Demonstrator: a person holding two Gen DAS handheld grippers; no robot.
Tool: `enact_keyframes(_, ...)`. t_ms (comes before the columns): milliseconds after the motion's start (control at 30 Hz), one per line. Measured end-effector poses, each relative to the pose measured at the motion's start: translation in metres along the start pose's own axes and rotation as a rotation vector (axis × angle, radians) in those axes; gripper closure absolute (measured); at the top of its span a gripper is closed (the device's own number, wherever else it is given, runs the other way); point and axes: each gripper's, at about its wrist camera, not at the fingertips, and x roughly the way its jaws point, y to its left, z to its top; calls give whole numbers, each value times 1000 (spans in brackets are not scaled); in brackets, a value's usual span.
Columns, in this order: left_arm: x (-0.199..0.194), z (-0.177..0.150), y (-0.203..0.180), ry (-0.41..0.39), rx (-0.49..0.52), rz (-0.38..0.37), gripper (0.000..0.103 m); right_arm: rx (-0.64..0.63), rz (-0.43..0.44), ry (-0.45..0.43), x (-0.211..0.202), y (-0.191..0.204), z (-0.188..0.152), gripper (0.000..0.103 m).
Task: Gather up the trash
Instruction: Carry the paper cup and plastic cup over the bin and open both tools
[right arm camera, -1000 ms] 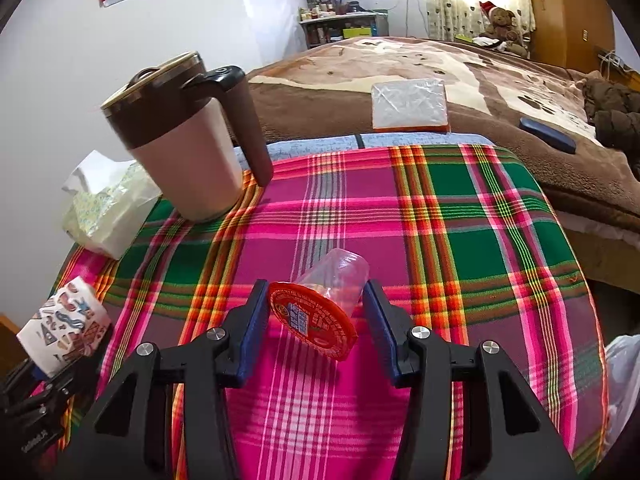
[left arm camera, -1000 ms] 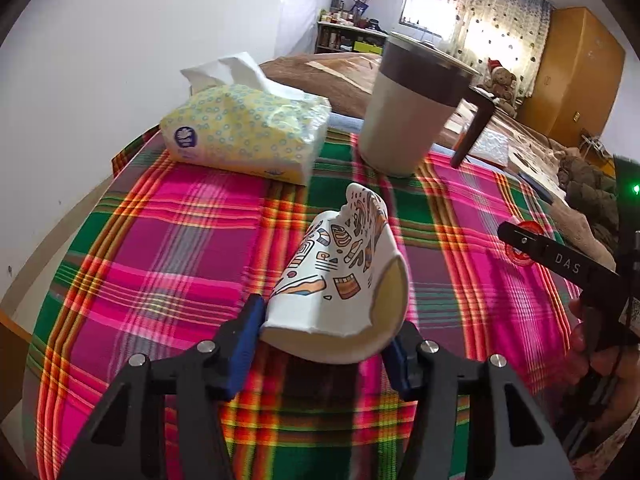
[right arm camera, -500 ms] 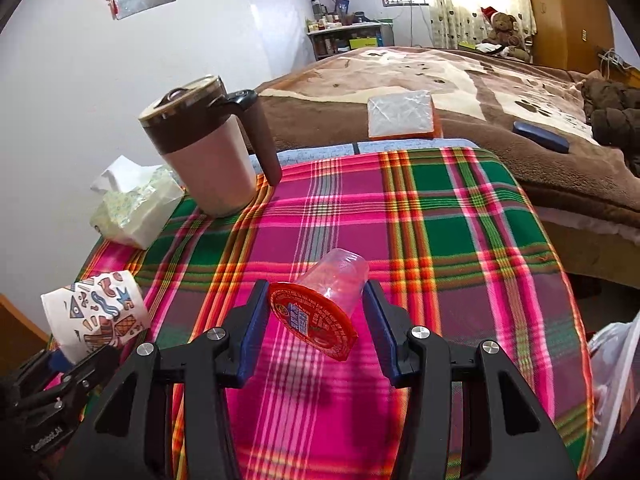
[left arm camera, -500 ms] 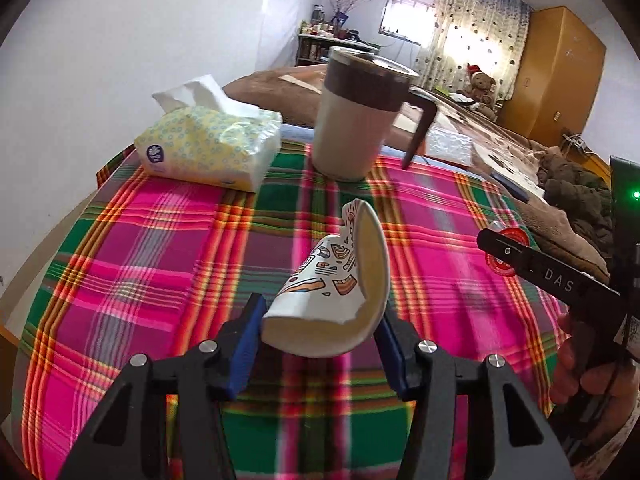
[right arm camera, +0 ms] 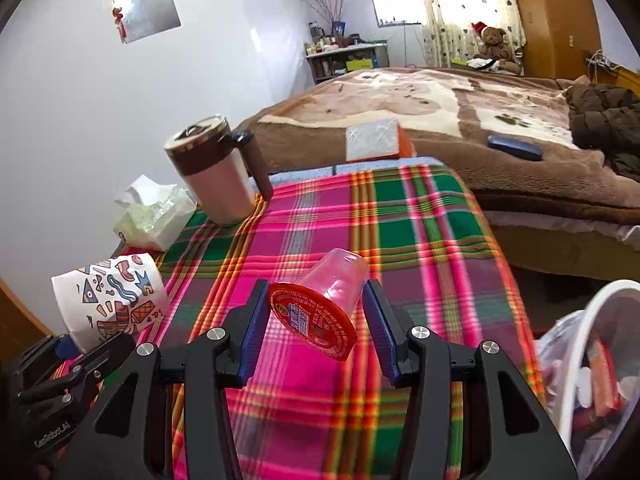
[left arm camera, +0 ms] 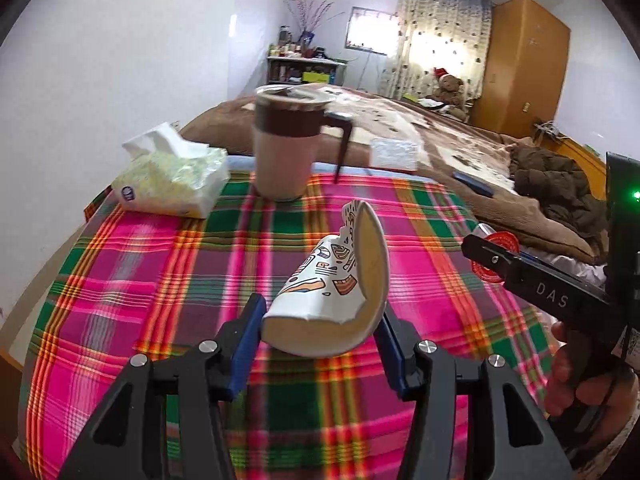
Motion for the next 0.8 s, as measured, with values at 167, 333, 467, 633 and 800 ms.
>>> enact_keyframes(167,-13,-1,-24,-21,32,-29,48,16,2,-31,-25,-16,-3,54)
enact_keyframes(333,-24,-4,-49,-38,62,-66,48,33,-21,-61,-49,-32,-9,54)
enact_keyframes(467,-29,-5,-71,-49,85,-96,48,57,-45,-83,-67,-50,-14,54)
enact_keyframes(633,-33,-8,-100,-53,114,-144,48,81,-87,-112,-88,-73,-20,54)
enact_keyframes(800,-34,-13,-131,-48,147,-196,48,108,-133,-139,-109,-97,-25,54)
